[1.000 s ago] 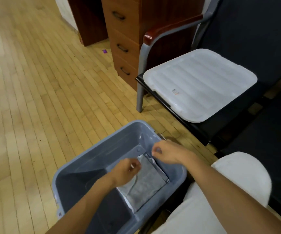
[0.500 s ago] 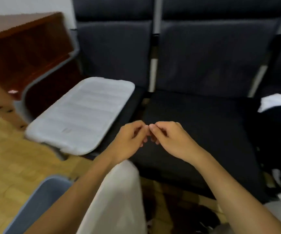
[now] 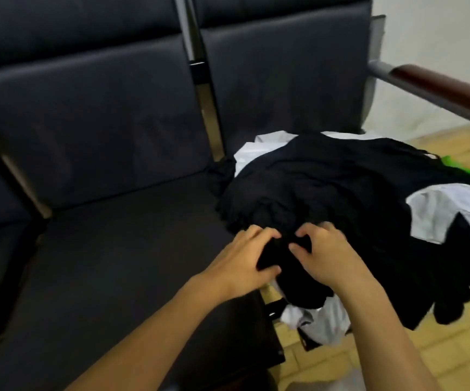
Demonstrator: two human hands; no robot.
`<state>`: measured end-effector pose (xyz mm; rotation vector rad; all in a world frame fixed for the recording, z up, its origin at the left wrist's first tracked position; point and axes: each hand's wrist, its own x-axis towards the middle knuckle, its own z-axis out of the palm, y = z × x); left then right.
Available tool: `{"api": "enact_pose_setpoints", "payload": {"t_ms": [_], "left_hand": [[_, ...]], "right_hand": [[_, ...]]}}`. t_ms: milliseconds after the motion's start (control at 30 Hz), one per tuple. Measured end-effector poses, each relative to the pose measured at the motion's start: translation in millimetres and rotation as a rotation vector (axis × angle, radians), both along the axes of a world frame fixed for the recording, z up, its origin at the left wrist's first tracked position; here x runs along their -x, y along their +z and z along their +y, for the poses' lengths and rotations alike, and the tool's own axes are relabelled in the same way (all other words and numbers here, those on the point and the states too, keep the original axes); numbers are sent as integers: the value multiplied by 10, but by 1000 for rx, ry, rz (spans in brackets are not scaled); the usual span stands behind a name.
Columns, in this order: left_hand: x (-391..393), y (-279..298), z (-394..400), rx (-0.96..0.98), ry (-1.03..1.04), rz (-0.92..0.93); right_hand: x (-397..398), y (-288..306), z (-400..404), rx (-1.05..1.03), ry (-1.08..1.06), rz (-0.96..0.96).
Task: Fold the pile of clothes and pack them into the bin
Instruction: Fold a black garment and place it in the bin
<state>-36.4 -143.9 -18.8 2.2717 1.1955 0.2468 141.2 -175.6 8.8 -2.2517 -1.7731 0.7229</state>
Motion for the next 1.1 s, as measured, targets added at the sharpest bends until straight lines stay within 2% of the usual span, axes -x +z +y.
{"api": "enact_pose_setpoints", "payload": {"t_ms": [67,167,267,400,433,467,533,600,700,800,867,933,1100], "left_hand": [[-254,-127,69,-41,-92,153],[-503,-265,150,-203,-87,228],[-588,-349,168,-345,-97,34],[-571,-275,105,-200,13,-268],[-552,-210,106,-196,-3,-287],[-549,-168,116,-220,-61,-237],[-557,-163,158,-271,-191,25],[-639,-191,216,-262,-178,228],[-889,-145,392,-153,23,219],[-1131,-49,527,-224,32,338],[-1200,-62,522,-270,37,261],[-1181,-128,527,-237,92,85],[-871,156,423,-169,309,-558]], "right_hand": [[-172,-52,-36,242,-20,-139],[-286,-131,-59,324,6,-68],[-341,-149,-83,263,3,-56],[-298,-87,-84,195,-42,4],[-280,-73,-78,182,-48,13],[-267,-59,-76,173,-55,11],[-213,-27,-76,158,-58,7],[-164,-12,-82,155,-59,19],[-171,3,-83,156,-85,-7],[-245,13,-106,163,-127,-54],[-291,8,-119,156,-157,-62],[-333,-10,-111,119,-203,-53],[-376,-84,-51,-116,-286,36]]}}
